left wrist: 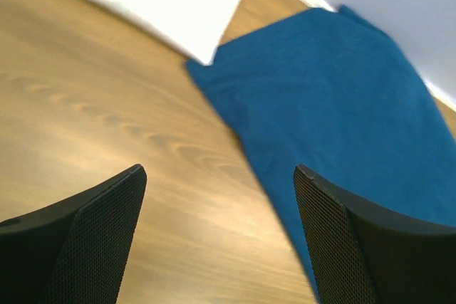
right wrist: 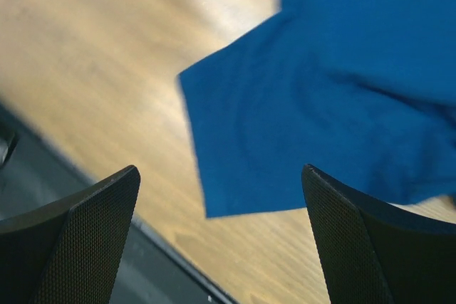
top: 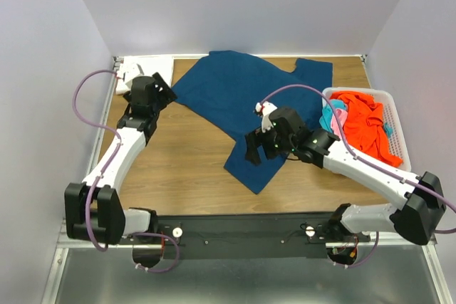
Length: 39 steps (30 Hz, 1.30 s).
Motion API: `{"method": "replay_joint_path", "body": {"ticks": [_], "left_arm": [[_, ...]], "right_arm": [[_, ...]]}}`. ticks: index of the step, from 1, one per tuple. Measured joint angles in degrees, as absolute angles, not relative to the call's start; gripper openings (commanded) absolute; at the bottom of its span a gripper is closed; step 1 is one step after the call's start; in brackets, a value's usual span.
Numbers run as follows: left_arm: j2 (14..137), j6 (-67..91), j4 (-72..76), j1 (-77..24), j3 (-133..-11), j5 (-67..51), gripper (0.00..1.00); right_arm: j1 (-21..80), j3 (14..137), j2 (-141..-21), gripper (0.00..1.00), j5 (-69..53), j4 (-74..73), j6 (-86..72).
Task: Fold and stack the t-shirts
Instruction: Flatten the tshirt out
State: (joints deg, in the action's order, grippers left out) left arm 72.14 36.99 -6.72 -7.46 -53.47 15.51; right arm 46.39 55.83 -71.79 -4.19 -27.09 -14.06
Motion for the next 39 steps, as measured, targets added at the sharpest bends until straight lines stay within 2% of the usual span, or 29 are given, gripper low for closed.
{"method": "replay_joint_path", "body": {"ticks": [4,11,19,29,35,39], "left_arm": [[80.01,35.18,-4.45,-10.98,-60.03,12.86,0.92],[99.04,32.58,-3.03,-13.63,-75.75,7.44,0.92],[125.08,30.35,-12.40,-13.76,-103.37,6.68,0.93],[136.84,27.88,-20.16,-13.76,-117.71,6.39,0.93],[137.75,26.87,-23.20,-13.76,-117.05,5.50,0.95],[136.84,25.87,-21.85,-13.96,-112.38,4.80,0.95]], "right_arm": [[44.25,58.46,-74.17,1.00,2.57,-26.94,-18.06],[28.71,62.33,-81.91,1.00,5.54,-26.26,-22.59],[22.46,73.97,-99.13,1.00,7.40,-24.95,-21.45],[20.60,86.15,-115.52,1.00,7.09,-24.25,-19.14],[20.51,87.26,-119.02,1.00,6.44,-24.10,-17.91],[20.51,87.18,-119.46,1.00,5.52,-24.08,-16.99]]}}
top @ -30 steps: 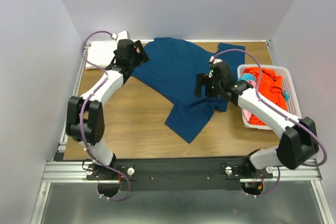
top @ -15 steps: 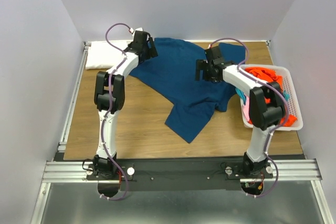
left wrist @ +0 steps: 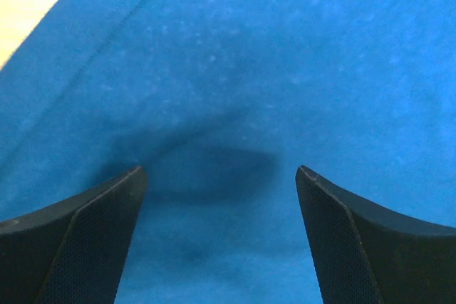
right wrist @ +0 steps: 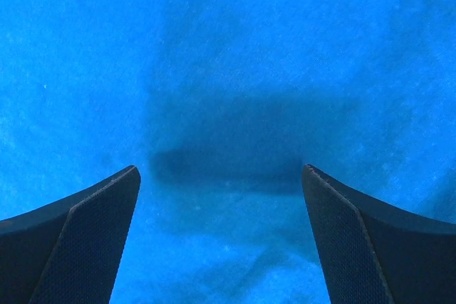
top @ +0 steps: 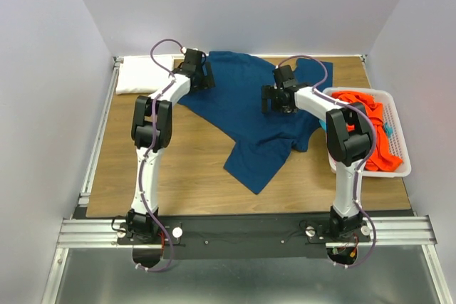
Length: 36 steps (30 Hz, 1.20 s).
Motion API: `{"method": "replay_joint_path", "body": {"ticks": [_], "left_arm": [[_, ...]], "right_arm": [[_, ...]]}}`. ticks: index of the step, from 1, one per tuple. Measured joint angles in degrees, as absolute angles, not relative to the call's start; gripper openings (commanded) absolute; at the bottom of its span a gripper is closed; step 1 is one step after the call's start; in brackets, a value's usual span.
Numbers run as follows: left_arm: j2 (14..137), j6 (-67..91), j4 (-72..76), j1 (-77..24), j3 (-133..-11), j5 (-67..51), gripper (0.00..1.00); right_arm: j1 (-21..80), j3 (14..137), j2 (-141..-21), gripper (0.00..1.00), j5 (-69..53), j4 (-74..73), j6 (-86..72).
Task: Fold and stack the t-shirts
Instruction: Flatten the tshirt out
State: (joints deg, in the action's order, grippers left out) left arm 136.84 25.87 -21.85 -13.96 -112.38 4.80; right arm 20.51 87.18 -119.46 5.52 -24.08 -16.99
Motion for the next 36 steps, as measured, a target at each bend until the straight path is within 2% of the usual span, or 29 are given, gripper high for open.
{"method": "replay_joint_path", "body": {"ticks": [9,17,24,28,36], "left_arm": [[126.04,25.91,-17.80,-14.57,-94.72,4.49,0.95],[106.56,28.77,-9.96,-16.62,-65.39,4.89,0.97],[91.35,34.30,-6.39,-17.28,-46.94,5.54,0.97],[88.03,36.71,-4.16,-17.28,-42.94,5.41,0.98],[86.91,39.55,-9.63,-17.28,-44.82,7.49,0.98]], "right_arm": [[20.53,84.44,-118.76,1.00,3.95,-22.31,-14.35],[20.53,82.41,-117.71,1.00,1.54,-20.78,-11.35],[20.47,83.70,-118.39,1.00,-5.65,-20.69,-7.35],[20.84,87.24,-120.79,1.00,-8.64,-20.62,-6.00],[21.39,88.23,-120.86,1.00,-7.07,-21.21,-5.45]]}}
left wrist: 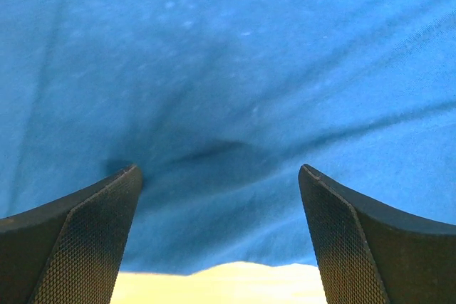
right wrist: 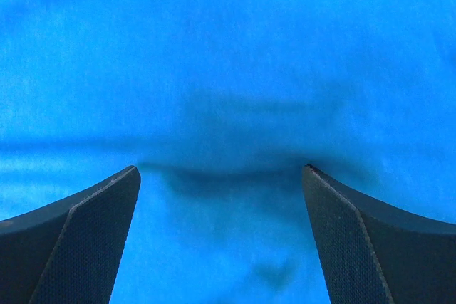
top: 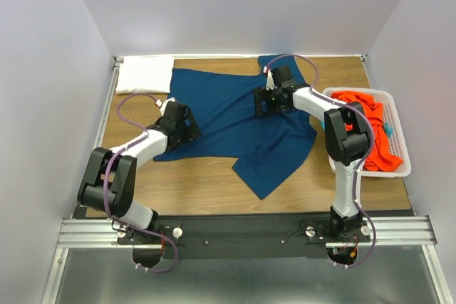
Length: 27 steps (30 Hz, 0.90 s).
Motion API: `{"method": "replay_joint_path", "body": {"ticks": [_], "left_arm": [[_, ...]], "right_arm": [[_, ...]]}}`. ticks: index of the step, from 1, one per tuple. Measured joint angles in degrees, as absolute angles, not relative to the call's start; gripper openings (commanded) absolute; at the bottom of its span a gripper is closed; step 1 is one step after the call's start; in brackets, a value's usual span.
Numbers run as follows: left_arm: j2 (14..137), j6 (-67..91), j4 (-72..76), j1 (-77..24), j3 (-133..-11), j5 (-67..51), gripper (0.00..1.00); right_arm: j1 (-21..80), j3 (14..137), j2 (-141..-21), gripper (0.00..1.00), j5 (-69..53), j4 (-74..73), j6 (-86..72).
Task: Fold and stack the t-shirts
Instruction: Flatten the tshirt out
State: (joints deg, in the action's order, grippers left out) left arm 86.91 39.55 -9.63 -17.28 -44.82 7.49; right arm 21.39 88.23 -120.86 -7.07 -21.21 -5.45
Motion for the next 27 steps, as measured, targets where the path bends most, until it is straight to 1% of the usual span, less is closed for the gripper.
{"method": "replay_joint_path", "body": {"ticks": [3,6,10,12,13,14,18,19,20,21,24,26,27], "left_arm": [[83.72,41.45,-13.04,-17.15,-45.19,9.89,0.98],[78.52,43.90,-15.88,-15.86,-44.99,12.34,0.98],[68.97,47.18,-17.82,-8.56,-38.89,14.98,0.98],[66.43,48.51,-18.72,-5.15,-35.70,15.99,0.96],[65.47,49.06,-19.29,-3.64,-34.15,16.45,0.91],[64.88,49.41,-19.53,-3.01,-32.93,16.47,0.89],[65.71,49.89,-19.22,-2.68,-31.29,15.62,0.75],[66.83,49.80,-18.59,-2.50,-31.29,15.42,0.68],[68.25,49.78,-17.93,-2.24,-31.31,15.20,0.65],[69.14,49.67,-17.58,-2.11,-31.33,14.92,0.56],[72.66,49.34,-15.62,-1.67,-31.83,14.24,0.53],[73.91,49.28,-14.17,-1.54,-32.18,14.06,0.47],[74.22,49.17,-13.54,-1.54,-32.18,14.09,0.40]], "right_arm": [[21.45,85.56,-116.92,1.00,-6.39,-22.46,-5.72],[21.80,82.39,-109.19,1.00,-5.30,-23.07,-7.05],[23.66,78.06,-99.00,1.00,-4.91,-21.52,-9.69],[24.51,75.31,-94.96,1.00,-4.91,-20.34,-11.18],[25.02,73.87,-93.32,1.00,-4.89,-20.10,-12.08],[25.26,73.06,-92.51,1.00,-4.91,-19.92,-12.49],[25.52,69.80,-90.70,1.00,-4.91,-19.62,-14.81],[25.52,69.19,-90.48,1.00,-4.91,-19.62,-15.14],[25.50,68.40,-90.17,1.00,-4.82,-19.64,-15.57],[25.45,67.77,-89.93,1.00,-4.71,-19.68,-16.05],[25.45,67.13,-89.62,1.00,-4.54,-19.70,-16.71],[25.45,67.02,-89.34,1.00,-4.27,-19.64,-17.02],[25.45,67.00,-89.27,1.00,-4.19,-19.62,-17.08]]}}
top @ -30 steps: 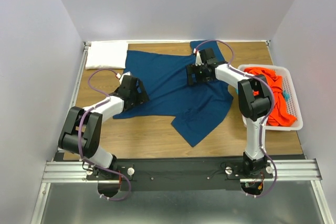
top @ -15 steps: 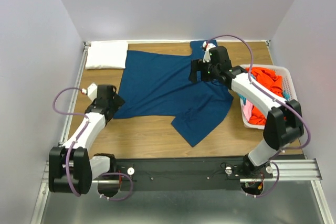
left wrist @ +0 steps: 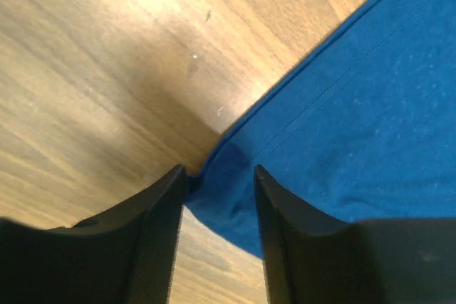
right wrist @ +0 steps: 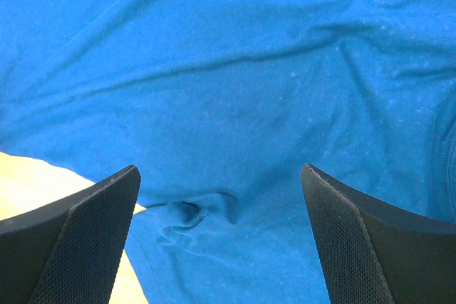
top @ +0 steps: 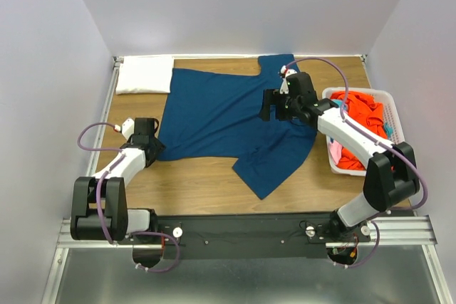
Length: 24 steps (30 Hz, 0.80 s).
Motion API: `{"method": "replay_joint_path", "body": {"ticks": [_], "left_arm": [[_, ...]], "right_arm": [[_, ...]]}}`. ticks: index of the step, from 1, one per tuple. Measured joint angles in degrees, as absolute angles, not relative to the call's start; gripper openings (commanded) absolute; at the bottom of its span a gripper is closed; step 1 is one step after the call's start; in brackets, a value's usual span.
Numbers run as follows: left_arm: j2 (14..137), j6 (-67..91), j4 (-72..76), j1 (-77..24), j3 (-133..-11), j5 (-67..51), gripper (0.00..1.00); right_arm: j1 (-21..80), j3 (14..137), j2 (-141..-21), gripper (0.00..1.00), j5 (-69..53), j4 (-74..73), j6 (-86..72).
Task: Fold and stack the t-shirts
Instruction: Flatten the tshirt out
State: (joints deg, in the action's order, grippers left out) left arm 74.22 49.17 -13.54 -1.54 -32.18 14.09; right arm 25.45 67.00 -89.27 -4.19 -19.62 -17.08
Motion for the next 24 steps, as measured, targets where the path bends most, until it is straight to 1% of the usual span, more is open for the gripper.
{"method": "replay_joint_path", "body": {"ticks": [1,2,3,11,14,17,24], "left_arm": [[74.41,49.23,-13.15,-1.48,-32.18,14.04,0.35],[74.63,49.15,-12.88,-1.45,-32.12,13.91,0.25],[74.78,49.36,-12.69,-1.32,-32.10,13.80,0.00],[75.11,48.75,-12.08,-0.97,-31.92,12.95,0.00],[74.56,48.34,-12.19,-0.84,-31.92,12.99,0.00],[73.67,47.79,-12.19,-0.82,-31.94,13.02,0.00],[71.53,46.28,-11.29,-0.82,-32.03,12.95,0.00]], "right_arm": [[25.45,66.87,-88.97,1.00,-4.03,-19.59,-17.15],[25.45,66.65,-88.68,1.00,-3.90,-19.57,-17.19],[25.45,66.50,-88.44,1.00,-3.81,-19.57,-17.23],[25.67,63.20,-85.43,1.00,-3.70,-19.40,-18.20],[28.01,61.65,-84.53,1.00,-3.09,-19.84,-18.13],[33.34,60.38,-83.74,1.00,-1.17,-21.19,-18.06],[50.76,54.17,-82.74,1.00,2.87,-25.30,-22.33]]}}
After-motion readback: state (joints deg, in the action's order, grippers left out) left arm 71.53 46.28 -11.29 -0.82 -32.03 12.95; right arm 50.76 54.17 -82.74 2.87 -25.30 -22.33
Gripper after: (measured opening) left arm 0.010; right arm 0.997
